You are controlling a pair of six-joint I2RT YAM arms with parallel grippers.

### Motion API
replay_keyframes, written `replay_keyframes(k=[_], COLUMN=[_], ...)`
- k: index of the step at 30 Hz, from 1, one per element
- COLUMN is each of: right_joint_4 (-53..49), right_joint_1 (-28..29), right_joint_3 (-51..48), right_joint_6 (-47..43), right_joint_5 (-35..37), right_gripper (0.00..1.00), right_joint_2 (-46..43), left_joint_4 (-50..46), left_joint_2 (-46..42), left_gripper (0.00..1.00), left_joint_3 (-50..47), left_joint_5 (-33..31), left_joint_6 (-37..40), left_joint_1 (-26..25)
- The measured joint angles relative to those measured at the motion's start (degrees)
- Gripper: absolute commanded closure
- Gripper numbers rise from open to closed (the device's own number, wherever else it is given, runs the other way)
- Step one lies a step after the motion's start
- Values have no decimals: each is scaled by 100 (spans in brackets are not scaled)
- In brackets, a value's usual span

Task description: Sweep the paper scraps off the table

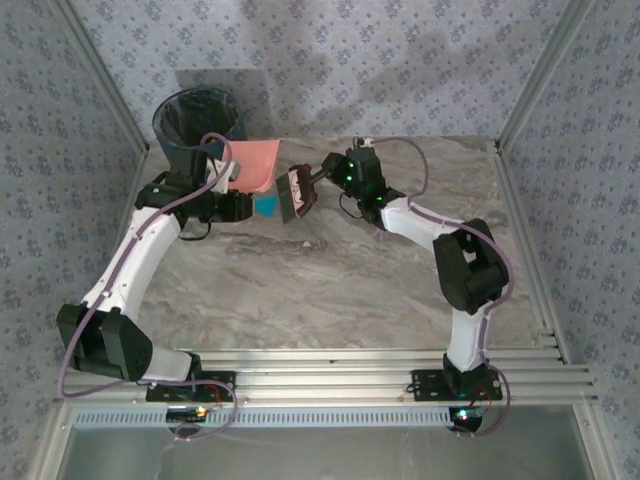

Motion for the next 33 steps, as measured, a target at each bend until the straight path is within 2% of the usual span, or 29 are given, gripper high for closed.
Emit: replay_keyframes(k=[9, 14, 22, 33], right_joint_4=[-7, -9, -179, -503], right_joint_1=[116, 129, 127, 111], right_joint_3=[1255, 1613, 2166, 1978], right_joint_6=[944, 1255, 1414, 1414], right_joint_5=[328, 531, 772, 1169], right_gripper=[100, 100, 100, 100], right_joint_2=[1327, 1781, 2208, 2203], left_joint_4=[-2, -2, -4, -9], left_joint_2=[2, 2, 13, 52], left_gripper=[100, 100, 100, 100], left_joint_3=[-7, -7, -7, -7], left_joint_5=[-35, -55, -52, -50], left_joint_6=[42, 83, 103, 103], left_joint_1=[0, 0, 0, 0])
